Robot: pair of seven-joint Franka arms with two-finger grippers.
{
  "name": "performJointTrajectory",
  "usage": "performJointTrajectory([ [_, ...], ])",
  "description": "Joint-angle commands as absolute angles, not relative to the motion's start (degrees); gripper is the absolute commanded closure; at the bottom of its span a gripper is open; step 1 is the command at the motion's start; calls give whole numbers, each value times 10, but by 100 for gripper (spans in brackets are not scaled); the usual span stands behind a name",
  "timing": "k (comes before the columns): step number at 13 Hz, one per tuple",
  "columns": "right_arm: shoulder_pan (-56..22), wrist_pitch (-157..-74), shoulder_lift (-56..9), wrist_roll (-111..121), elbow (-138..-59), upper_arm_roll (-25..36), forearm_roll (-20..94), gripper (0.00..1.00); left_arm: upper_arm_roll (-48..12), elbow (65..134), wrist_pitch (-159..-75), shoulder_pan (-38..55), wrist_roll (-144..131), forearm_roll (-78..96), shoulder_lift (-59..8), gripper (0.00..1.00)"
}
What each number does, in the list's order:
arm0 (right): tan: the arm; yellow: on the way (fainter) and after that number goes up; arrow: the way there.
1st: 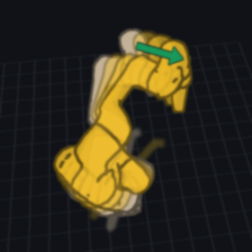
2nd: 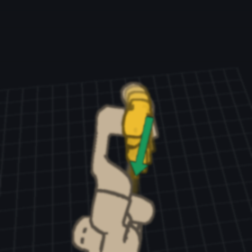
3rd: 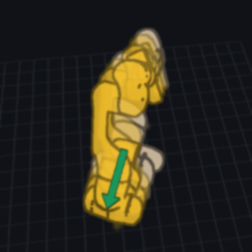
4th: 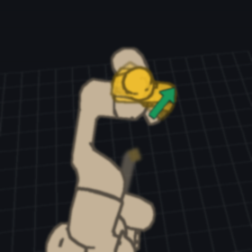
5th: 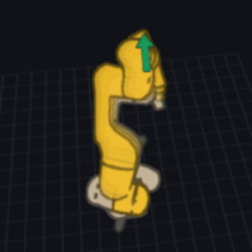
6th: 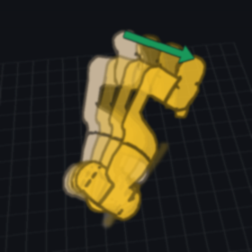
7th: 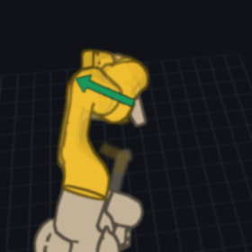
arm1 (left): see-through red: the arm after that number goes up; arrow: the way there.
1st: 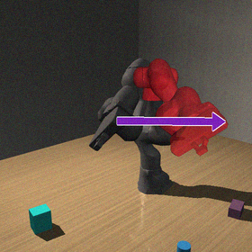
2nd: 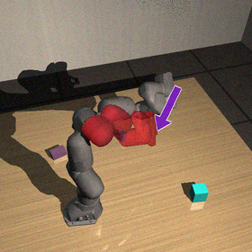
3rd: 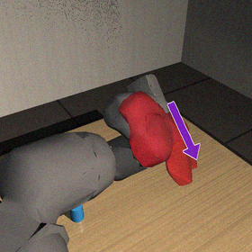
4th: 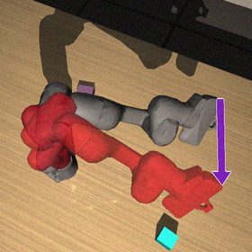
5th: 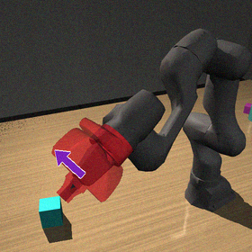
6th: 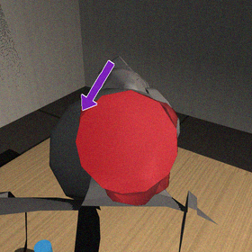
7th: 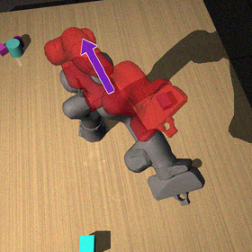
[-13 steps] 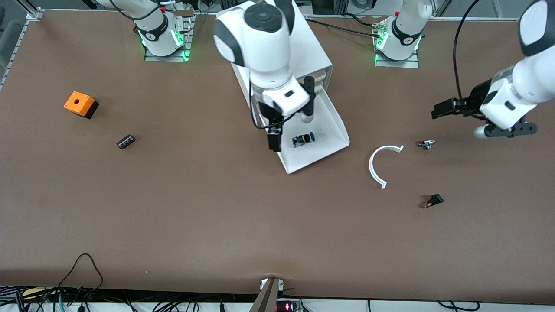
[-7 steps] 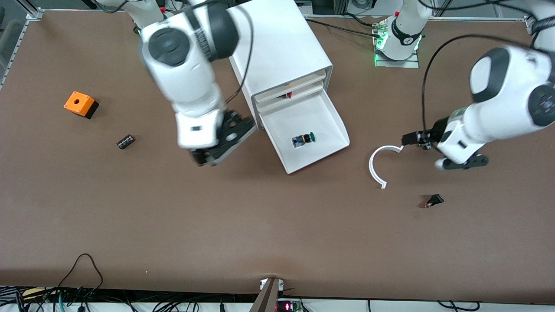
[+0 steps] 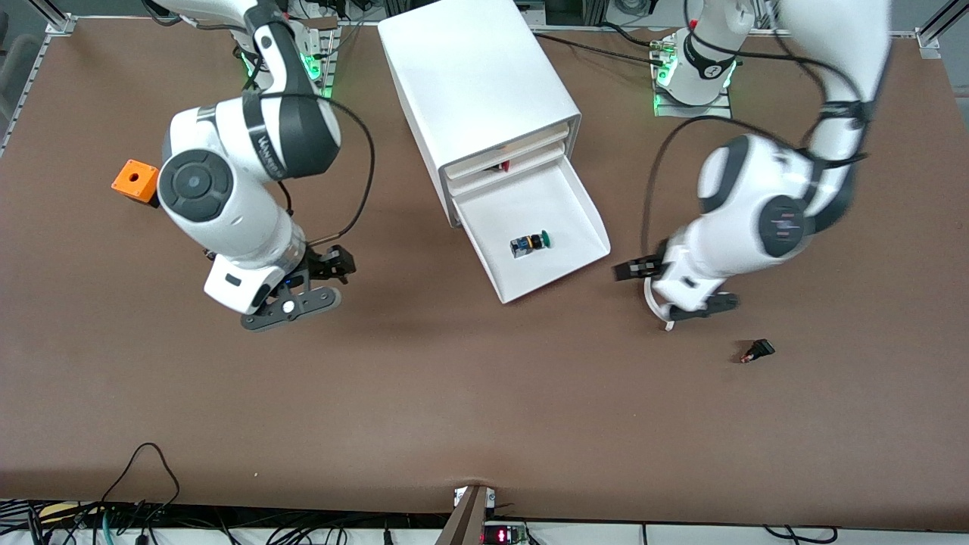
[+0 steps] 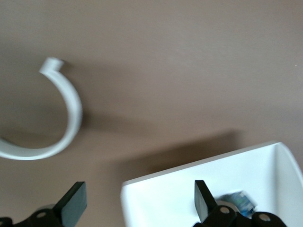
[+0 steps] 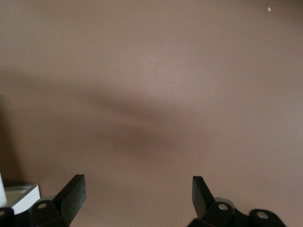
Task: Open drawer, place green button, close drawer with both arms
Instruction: 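Push the drawer front inward with the left gripper while the right gripper retracts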
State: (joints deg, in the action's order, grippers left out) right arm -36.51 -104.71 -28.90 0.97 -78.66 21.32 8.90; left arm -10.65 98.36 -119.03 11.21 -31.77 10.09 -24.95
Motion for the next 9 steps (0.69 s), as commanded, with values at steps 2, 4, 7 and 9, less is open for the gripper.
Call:
performJointTrajectory([
  [2,-266,-1048,-248,8,-830,207,91,0,-98,965,-1289,156,-402,95,-318,0],
  [4,-222,-1046,-233,29,-837,207,90,0,-99,965,-1339,171,-468,43,-340,0],
  [7,-184,-1032,-207,36,-837,204,88,0,-100,965,-1373,195,-540,11,-365,0],
  [9,-147,-1013,-186,35,-843,177,88,0,-102,970,-1367,200,-541,11,-366,0],
])
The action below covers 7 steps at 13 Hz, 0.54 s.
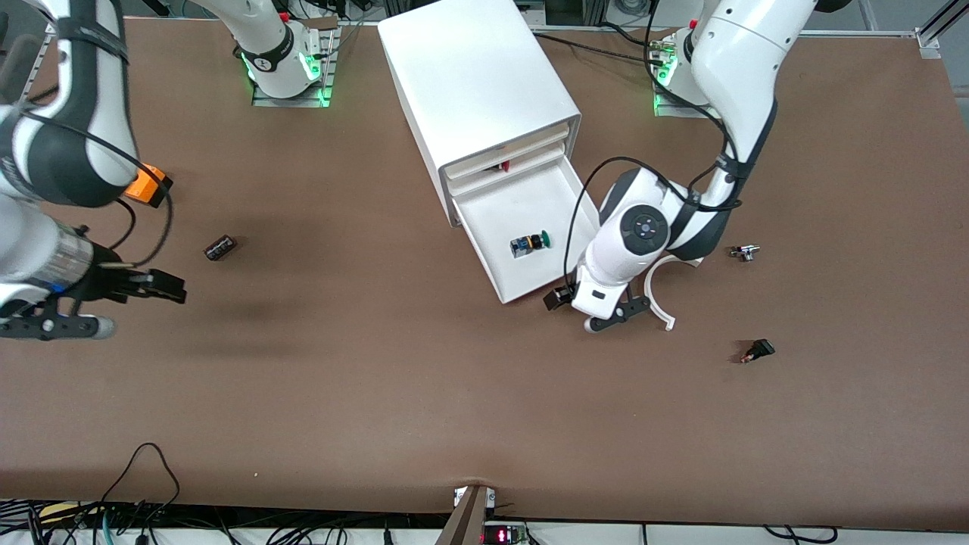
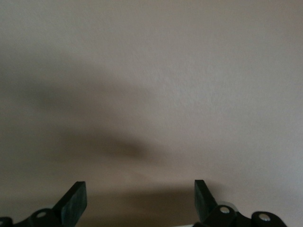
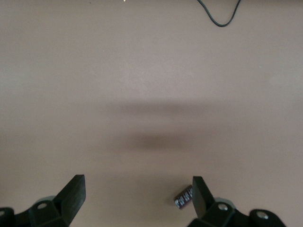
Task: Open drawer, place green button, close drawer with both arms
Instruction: 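Push the drawer front inward with the left gripper while the right gripper retracts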
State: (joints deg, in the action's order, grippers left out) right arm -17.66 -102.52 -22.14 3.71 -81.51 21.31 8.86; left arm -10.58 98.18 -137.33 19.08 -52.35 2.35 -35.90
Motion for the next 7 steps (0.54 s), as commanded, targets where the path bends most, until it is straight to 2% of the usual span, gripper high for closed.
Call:
performJointTrajectory([
  [1,-129,-1004,-173,34,-850,160,88,0,-102,974,-1364,200,-541,11,-366,0],
  [3,-111,-1003,-150,34,-871,142,71,0,-104,975,-1361,206,-543,11,-369,0],
  [5,-27,-1002,-128,35,-885,65,55,0,-109,974,-1317,208,-532,12,-367,0],
  [7,-16,-1001,-113,35,-891,56,55,0,-128,974,-1275,200,-500,20,-366,0],
])
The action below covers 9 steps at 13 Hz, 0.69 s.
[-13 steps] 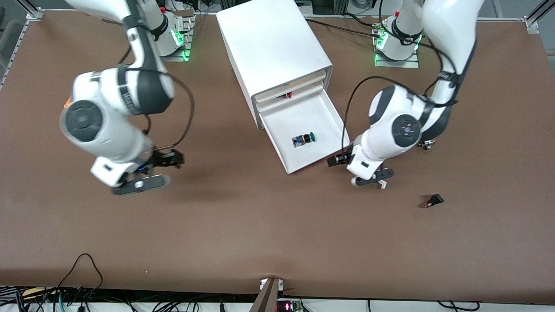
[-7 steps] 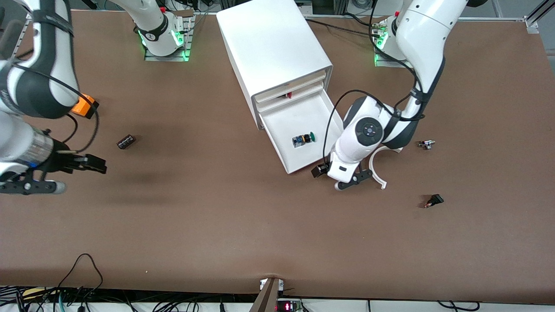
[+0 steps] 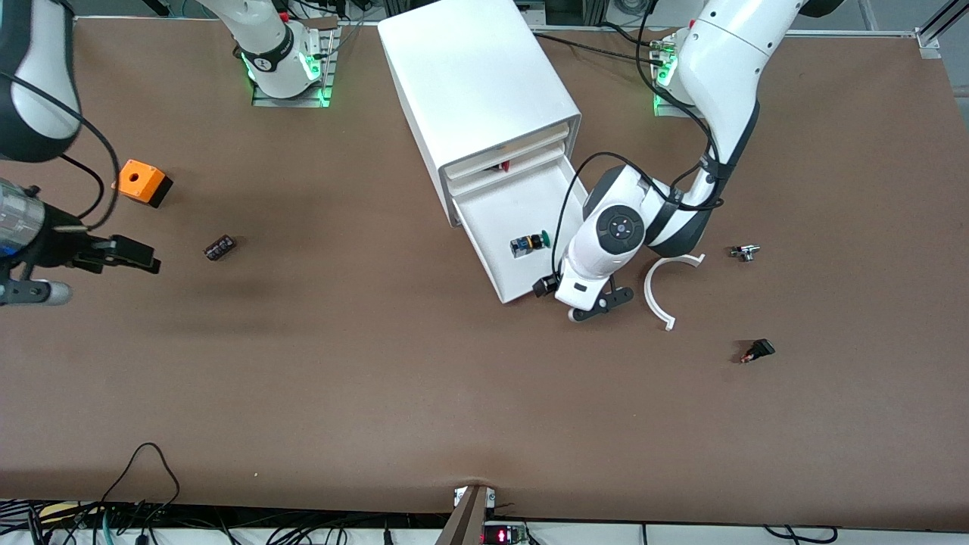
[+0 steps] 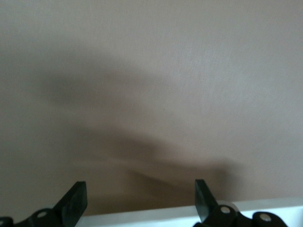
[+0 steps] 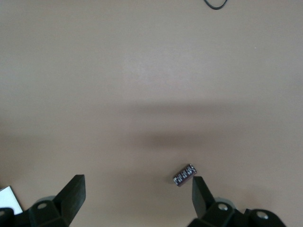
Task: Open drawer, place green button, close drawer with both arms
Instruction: 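Push the drawer front inward with the left gripper while the right gripper retracts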
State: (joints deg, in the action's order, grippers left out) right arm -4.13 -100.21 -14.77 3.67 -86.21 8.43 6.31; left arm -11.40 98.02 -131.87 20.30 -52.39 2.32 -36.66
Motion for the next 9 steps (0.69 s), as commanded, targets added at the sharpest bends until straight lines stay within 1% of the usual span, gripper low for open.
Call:
performJointTrajectory([
  [1,-17,-1001,-104,35,-894,54,54,0,-131,973,-1264,199,-497,21,-364,0],
  [3,-14,-1000,-82,36,-898,35,31,0,-142,972,-1249,199,-494,44,-363,0],
  [4,-14,-985,-70,36,-897,33,27,0,-143,973,-1238,199,-479,58,-363,0],
  [6,-11,-942,-69,40,-868,34,27,0,-144,974,-1211,200,-448,92,-364,0],
  [9,10,-940,-69,125,-860,37,28,0,-144,974,-1200,205,-419,157,-365,0],
])
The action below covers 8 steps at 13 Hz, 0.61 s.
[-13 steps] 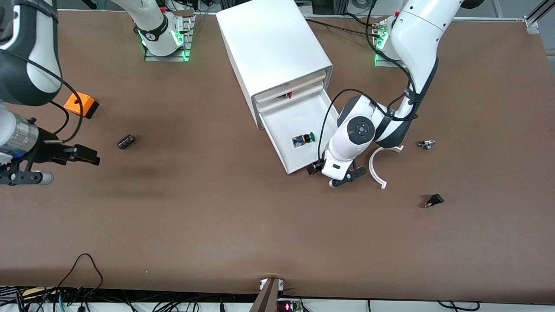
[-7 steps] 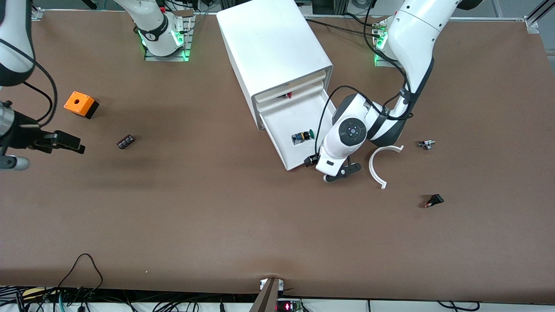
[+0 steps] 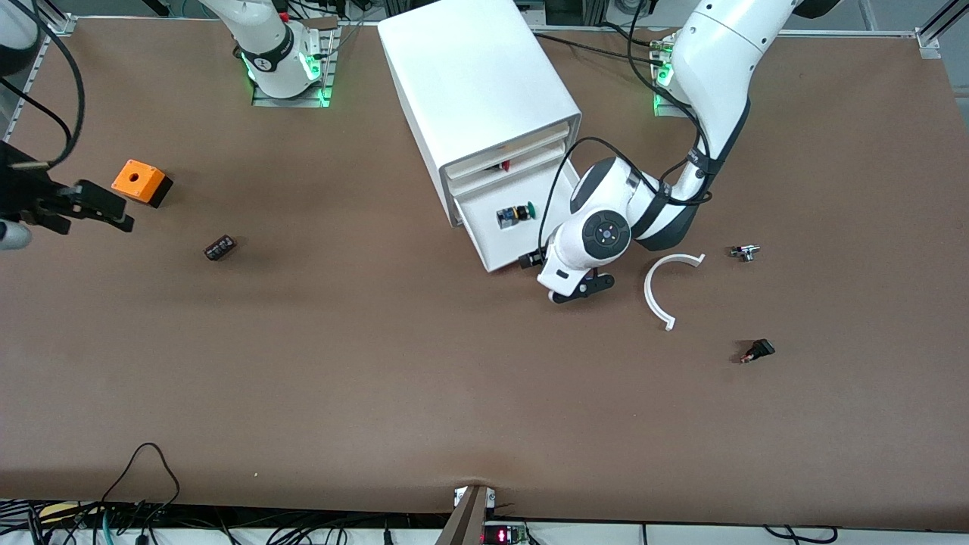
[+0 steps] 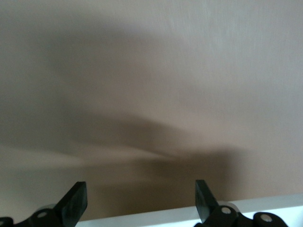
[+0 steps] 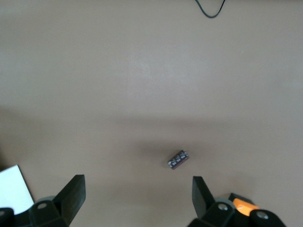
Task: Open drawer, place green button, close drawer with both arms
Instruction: 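Push the drawer fully shut with the left gripper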
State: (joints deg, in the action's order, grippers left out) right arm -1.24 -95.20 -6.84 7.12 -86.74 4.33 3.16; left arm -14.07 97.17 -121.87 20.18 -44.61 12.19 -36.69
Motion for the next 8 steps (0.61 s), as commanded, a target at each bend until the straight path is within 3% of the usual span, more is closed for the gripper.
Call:
performJointTrajectory([
  [1,13,-934,-70,134,-858,40,28,0,-144,974,-1200,208,-420,159,-366,0],
  [8,2,-883,-79,164,-830,43,-32,0,-188,992,-1199,209,-431,189,-368,0],
])
